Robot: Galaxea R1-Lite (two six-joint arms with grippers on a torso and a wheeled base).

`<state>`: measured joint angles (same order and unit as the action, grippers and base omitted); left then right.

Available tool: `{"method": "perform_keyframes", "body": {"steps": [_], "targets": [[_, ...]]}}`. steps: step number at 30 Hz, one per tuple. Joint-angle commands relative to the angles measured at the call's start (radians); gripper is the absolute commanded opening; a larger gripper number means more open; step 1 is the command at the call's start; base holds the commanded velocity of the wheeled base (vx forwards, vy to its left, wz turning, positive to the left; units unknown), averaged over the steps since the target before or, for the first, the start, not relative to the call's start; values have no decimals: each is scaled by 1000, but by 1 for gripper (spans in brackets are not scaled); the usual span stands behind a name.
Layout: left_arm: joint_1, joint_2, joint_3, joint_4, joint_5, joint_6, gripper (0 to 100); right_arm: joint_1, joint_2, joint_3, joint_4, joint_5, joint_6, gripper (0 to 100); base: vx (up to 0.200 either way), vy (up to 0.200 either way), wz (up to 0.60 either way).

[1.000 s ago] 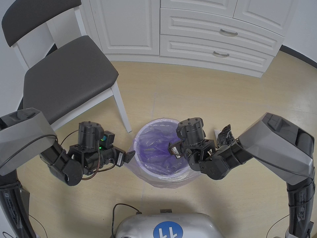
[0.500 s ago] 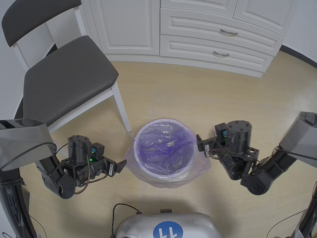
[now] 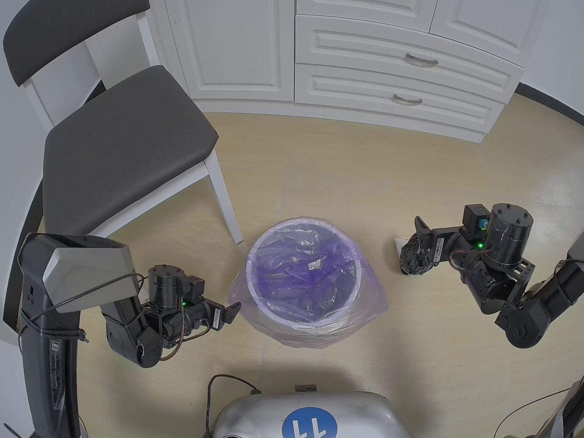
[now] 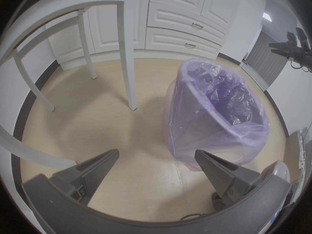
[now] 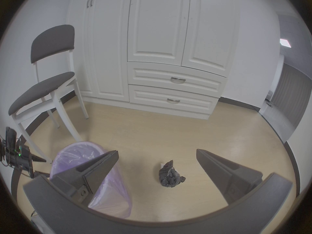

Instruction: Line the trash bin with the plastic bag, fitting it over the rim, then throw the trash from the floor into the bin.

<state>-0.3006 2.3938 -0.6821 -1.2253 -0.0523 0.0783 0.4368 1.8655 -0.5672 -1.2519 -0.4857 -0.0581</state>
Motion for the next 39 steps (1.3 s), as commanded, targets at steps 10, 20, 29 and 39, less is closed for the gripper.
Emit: {"method": "perform_keyframes", "body": {"steps": [10,20,29,39], "targets": [[3,196,-258,129,2,5,100,-73,-26,-26,0,7,-6,100,0,0,0],[0,225,-474,337,2,6,100,-128,-11,-40,2,38,-6,100,0,0,0],[-2,226,-585,461,3,11,100,-164,7,-42,25,76,-5,100,0,0,0],[3,4,-274,412,2,11,100,-138,112,-46,45,102,15,100,0,0,0]]}}
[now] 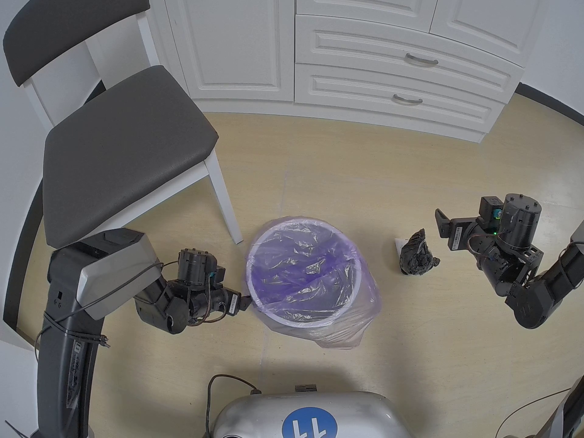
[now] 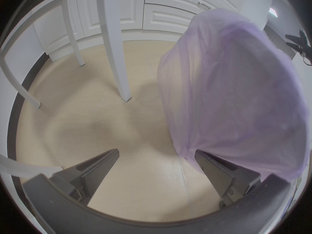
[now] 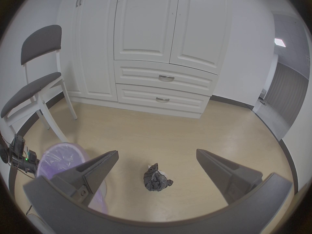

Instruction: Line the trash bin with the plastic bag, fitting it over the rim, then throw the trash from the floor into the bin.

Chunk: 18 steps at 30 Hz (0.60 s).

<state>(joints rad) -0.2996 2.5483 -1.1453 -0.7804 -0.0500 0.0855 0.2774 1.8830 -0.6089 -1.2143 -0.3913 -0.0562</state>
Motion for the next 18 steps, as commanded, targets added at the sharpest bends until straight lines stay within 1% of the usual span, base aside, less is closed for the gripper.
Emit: {"method": "perform_keyframes", "body": {"steps": [1,2,4,5,7,8,9,11,12,13,18], "targets": [[2,-151,190,-33,-1,3,100,22,94,-5,7,8,13,100,0,0,0],[2,-181,268,-95,-4,-4,100,45,154,-28,7,8,32,100,0,0,0],[2,-194,314,-141,-5,-4,100,57,191,-43,7,8,47,100,0,0,0],[2,-206,374,-215,-8,-4,100,75,239,-63,9,8,67,100,0,0,0],[2,-214,444,-307,-13,-6,100,97,292,-78,19,8,84,100,0,0,0],[0,-215,452,-318,-13,-6,100,98,298,-81,22,8,87,100,0,0,0],[-1,-215,489,-370,-14,-6,100,108,321,-87,48,8,99,100,0,0,0],[-4,-215,532,-433,-14,-6,100,112,332,-92,62,9,107,100,0,0,0],[-4,-215,533,-438,-14,-6,100,118,350,-104,91,11,125,100,0,0,0],[-6,-215,564,-490,-14,-6,100,120,374,-118,122,25,142,100,0,0,0],[-7,-215,599,-580,-14,-7,100,120,441,-152,133,49,167,100,0,0,0]]}}
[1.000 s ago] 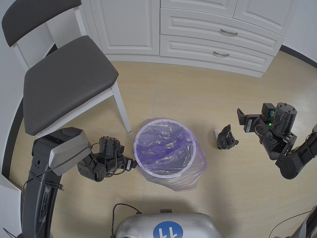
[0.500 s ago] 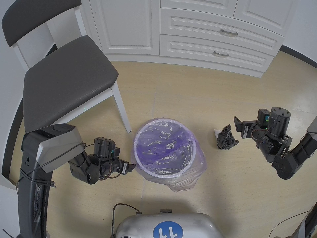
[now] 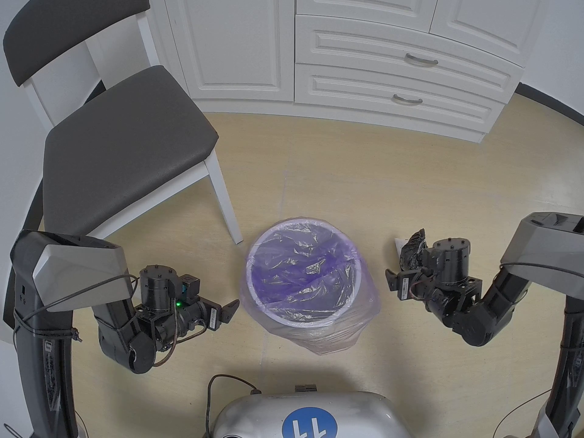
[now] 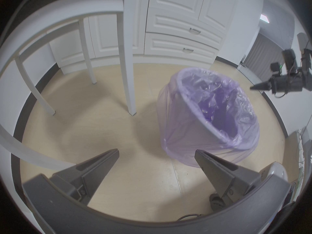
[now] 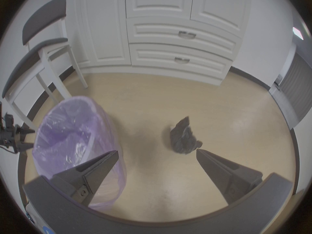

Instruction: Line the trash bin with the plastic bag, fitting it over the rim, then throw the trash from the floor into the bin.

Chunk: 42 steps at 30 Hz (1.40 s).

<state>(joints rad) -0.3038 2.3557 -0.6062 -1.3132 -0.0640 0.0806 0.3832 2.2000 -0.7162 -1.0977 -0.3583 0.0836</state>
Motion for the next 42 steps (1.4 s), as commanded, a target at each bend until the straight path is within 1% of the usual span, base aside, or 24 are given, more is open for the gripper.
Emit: {"method": "perform_keyframes", "body": {"steps": [1,3,7,15,16,17,18,20,22,25,26,28,30,33,38,40,42], "targets": [[-1,-23,66,-58,-2,-1,100,16,138,-52,16,21,38,100,0,0,0],[2,-24,71,-72,0,1,100,25,158,-66,18,41,62,100,0,0,0],[11,-41,83,-77,-2,1,100,29,185,-92,19,78,79,100,0,0,0],[15,-29,106,-113,0,1,100,29,265,-157,15,82,87,100,0,0,0],[23,-24,108,-118,0,1,100,29,293,-186,18,85,119,100,0,0,0],[25,-24,108,-118,0,1,100,29,296,-192,18,87,123,100,0,0,0],[35,-24,114,-118,-2,1,100,29,320,-221,19,105,148,100,0,0,0],[45,-24,117,-118,-2,2,100,28,346,-246,21,119,151,100,0,0,0],[49,-24,118,-118,-2,2,100,26,371,-267,24,119,151,100,0,0,0],[52,-24,118,-118,-2,2,100,25,397,-307,65,117,153,100,0,0,0],[52,-24,118,-118,-2,2,100,22,394,-327,111,117,154,100,0,0,0],[51,-24,117,-118,0,1,100,20,392,-356,174,107,154,100,0,0,0],[48,-24,117,-118,-2,1,100,19,392,-379,200,105,156,100,0,0,0],[45,-29,118,-118,-2,1,100,16,394,-385,202,99,156,100,0,0,0],[40,-32,126,-120,0,-1,100,16,397,-391,208,52,146,100,0,0,0],[38,-32,129,-120,0,1,100,14,402,-417,225,18,134,100,0,0,0],[37,-30,131,-130,0,-1,100,8,409,-457,252,-50,108,100,0,0,0]]}}
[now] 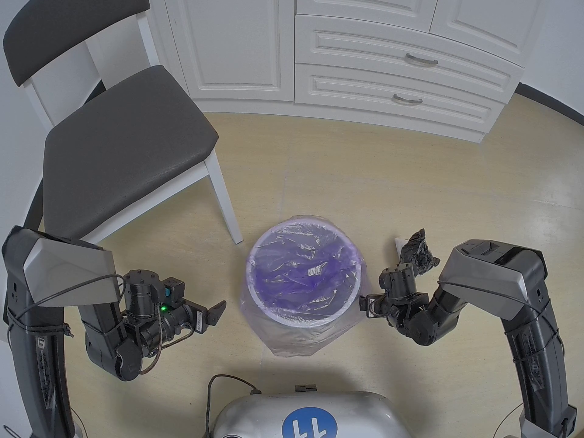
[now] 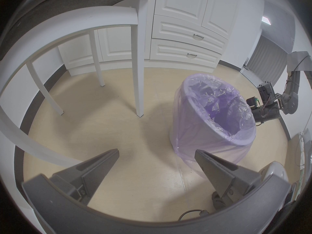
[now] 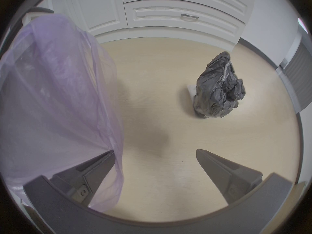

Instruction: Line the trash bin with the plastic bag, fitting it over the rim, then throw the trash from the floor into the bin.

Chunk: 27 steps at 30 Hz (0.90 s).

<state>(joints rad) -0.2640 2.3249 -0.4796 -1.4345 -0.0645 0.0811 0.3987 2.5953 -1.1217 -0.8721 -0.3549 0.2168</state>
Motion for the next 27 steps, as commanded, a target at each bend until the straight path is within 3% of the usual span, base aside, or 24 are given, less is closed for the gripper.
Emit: {"method": "perform_keyframes", "body": {"steps": [1,4,10,13,16,19,22,23,26,27], "targets": [[-3,4,4,-24,0,-1,100,-12,23,-84,45,-102,-43,100,0,0,0],[-3,7,4,-44,2,-1,100,-12,32,-136,91,-157,-59,100,0,0,0],[-3,7,1,-44,2,-1,100,-12,32,-144,116,-170,-54,100,0,0,0],[-1,7,3,-44,0,-1,100,3,-44,-33,110,-133,-47,100,0,0,0],[-1,2,4,-44,0,-1,100,23,-167,79,107,-50,-43,100,0,0,0],[0,-4,9,-46,0,-1,100,25,-291,186,105,-30,-59,100,0,0,0],[2,-16,19,-47,0,0,100,14,-396,278,105,-26,-106,100,0,0,0],[3,-30,33,-47,0,0,100,-1,-483,359,93,-12,-169,100,0,0,0],[3,-45,55,-50,0,0,100,-28,-584,441,42,31,-238,100,0,0,0],[6,-67,79,-55,-1,0,100,-57,-656,502,-13,82,-290,100,0,0,0]]}}
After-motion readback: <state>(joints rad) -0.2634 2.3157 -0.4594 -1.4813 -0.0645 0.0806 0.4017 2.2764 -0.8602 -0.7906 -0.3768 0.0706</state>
